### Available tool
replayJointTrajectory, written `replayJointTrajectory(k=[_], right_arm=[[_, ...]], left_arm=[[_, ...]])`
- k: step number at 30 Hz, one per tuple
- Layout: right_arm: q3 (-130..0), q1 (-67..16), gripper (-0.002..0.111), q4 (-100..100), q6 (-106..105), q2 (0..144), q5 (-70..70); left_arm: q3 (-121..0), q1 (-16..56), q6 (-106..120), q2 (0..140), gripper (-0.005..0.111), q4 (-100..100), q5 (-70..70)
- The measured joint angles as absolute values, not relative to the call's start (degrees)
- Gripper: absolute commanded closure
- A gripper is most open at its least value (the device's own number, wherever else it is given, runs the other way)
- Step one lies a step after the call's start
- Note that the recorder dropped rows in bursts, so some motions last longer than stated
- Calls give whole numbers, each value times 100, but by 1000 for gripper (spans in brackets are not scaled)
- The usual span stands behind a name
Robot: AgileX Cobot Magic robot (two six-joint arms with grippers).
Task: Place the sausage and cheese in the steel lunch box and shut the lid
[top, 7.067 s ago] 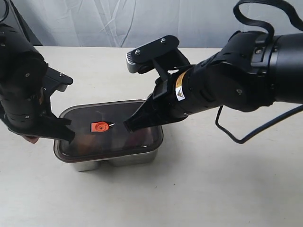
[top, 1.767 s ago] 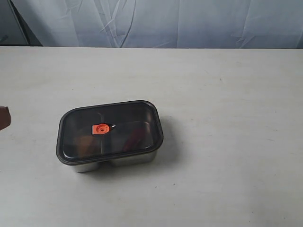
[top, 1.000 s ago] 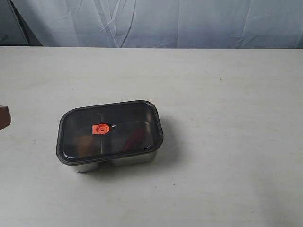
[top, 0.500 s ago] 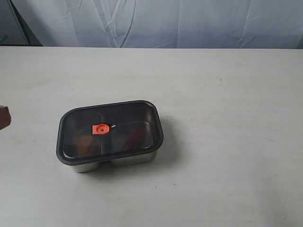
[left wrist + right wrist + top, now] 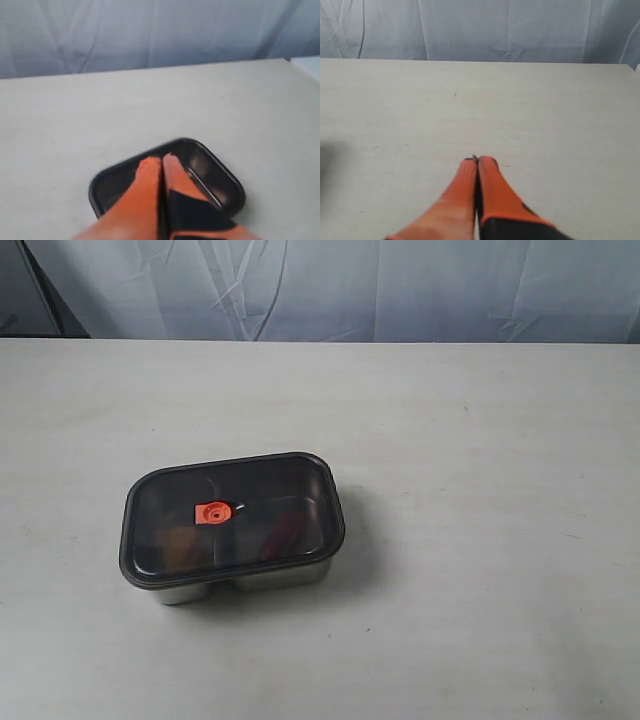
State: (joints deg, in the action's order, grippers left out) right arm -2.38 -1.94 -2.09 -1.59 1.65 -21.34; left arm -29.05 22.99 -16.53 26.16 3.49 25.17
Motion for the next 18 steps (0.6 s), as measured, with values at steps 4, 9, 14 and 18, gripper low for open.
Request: replayJointTrajectory(k=[4, 9, 14, 18], right_arm=[[-238, -194, 109, -209, -159, 165, -2134], [-238, -194, 109, -209, -159, 165, -2134], [-238, -194, 109, -209, -159, 165, -2134], [-238, -194, 109, -209, -159, 165, -2145]], left_arm=[[-2506, 1550, -1419, 2208, 107, 349, 1793], [-2019, 604, -840, 1501, 107, 349, 1484], [-1571, -315, -606, 935, 107, 285, 1448], [-1041, -662, -142, 621, 107, 45, 1470]])
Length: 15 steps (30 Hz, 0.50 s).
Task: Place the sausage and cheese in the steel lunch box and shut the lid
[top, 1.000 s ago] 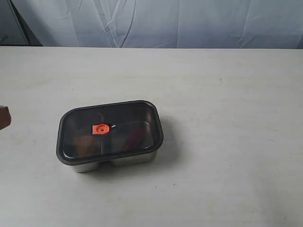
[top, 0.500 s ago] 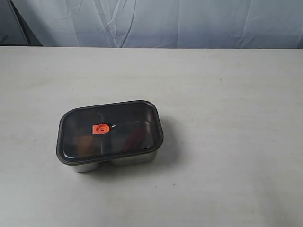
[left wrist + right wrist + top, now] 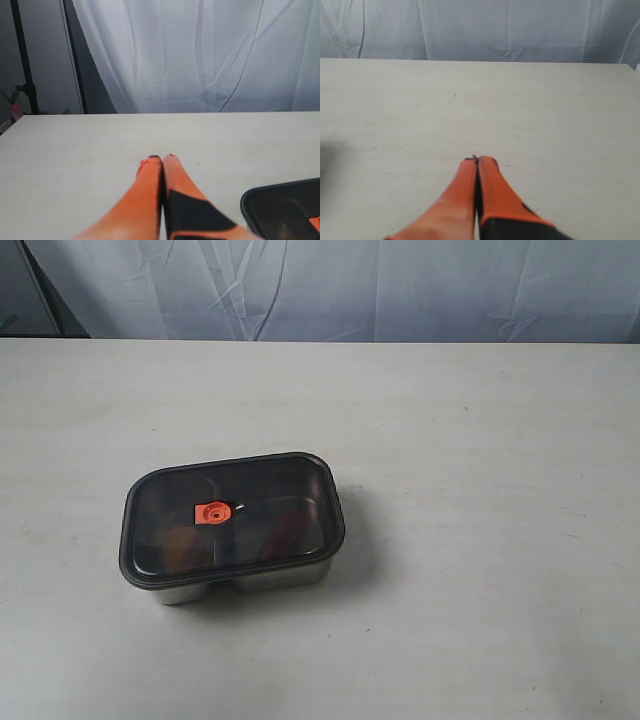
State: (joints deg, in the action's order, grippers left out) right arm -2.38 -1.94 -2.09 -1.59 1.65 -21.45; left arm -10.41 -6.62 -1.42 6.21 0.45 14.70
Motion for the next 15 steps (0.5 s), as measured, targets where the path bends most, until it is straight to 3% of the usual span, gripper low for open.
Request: replayJointTrajectory(k=[15], right_arm=[[-238, -194, 109, -209, -159, 165, -2145]], left_arm=[[-24, -676, 0, 37, 107, -121, 1315]])
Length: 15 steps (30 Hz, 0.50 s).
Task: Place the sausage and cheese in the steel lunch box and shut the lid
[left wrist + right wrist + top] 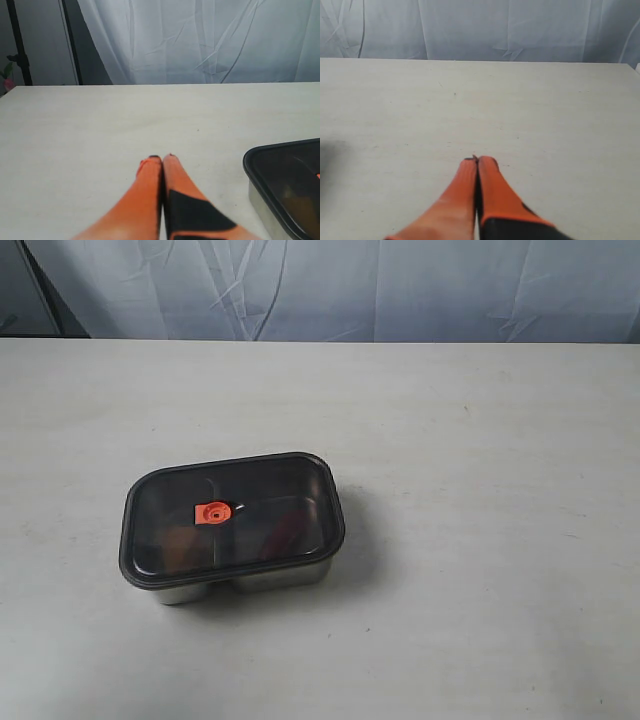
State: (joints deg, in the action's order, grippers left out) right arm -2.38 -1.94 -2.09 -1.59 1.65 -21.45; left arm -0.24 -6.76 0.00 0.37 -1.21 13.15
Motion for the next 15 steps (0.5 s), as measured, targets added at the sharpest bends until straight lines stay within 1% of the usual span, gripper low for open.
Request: replayJointTrajectory(k=[15], right_arm=[[-238, -194, 109, -209, -159, 165, -2145]], left_arm=[[-24, -676, 0, 37, 107, -170, 1340]])
